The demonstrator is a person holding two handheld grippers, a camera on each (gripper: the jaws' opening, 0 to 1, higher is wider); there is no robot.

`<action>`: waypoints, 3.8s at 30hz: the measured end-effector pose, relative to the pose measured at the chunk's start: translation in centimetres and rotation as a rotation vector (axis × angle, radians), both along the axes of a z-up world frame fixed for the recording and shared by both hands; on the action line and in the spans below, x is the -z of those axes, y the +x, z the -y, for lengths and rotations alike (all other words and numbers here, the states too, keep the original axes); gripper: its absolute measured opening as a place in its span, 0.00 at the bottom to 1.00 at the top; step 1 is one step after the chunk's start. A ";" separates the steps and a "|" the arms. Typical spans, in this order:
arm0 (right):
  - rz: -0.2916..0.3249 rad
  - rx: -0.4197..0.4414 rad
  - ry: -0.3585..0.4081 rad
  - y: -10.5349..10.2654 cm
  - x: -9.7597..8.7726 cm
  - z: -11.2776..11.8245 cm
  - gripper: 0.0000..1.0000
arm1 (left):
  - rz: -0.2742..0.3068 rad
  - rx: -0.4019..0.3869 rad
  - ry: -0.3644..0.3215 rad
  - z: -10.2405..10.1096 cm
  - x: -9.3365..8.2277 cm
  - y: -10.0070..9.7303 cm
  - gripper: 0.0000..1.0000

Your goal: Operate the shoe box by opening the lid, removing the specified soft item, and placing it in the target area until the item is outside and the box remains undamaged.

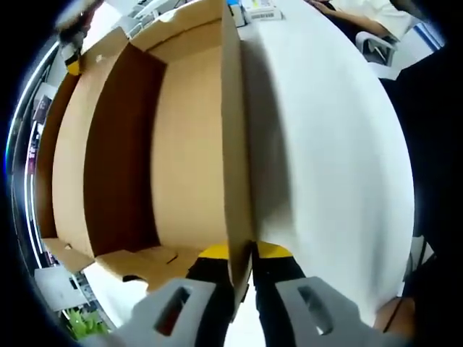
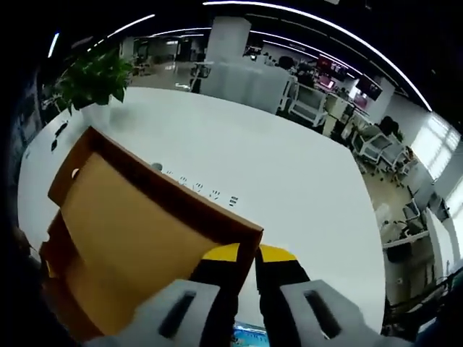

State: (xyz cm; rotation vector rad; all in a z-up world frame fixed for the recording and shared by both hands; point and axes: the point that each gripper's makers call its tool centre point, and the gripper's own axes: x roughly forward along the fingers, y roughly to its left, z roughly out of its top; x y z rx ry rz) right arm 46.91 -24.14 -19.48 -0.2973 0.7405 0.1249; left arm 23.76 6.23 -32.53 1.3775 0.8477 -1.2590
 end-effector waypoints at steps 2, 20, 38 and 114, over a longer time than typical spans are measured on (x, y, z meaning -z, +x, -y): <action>0.028 -0.001 0.003 0.0 -0.5 -0.1 0.06 | 0.000 -0.001 0.000 0.0 0.0 0.0 0.07; 0.295 -0.001 -0.020 -2.7 -4.9 -0.8 0.05 | 0.003 -0.019 0.008 -0.2 0.1 0.3 0.07; 0.417 -0.021 -0.036 -6.9 -7.4 -1.4 0.04 | 0.005 -0.022 0.013 -0.2 0.0 0.0 0.07; 0.620 -0.023 0.132 -19.5 -5.3 -2.9 0.03 | 0.003 -0.023 0.008 -0.2 0.0 0.2 0.07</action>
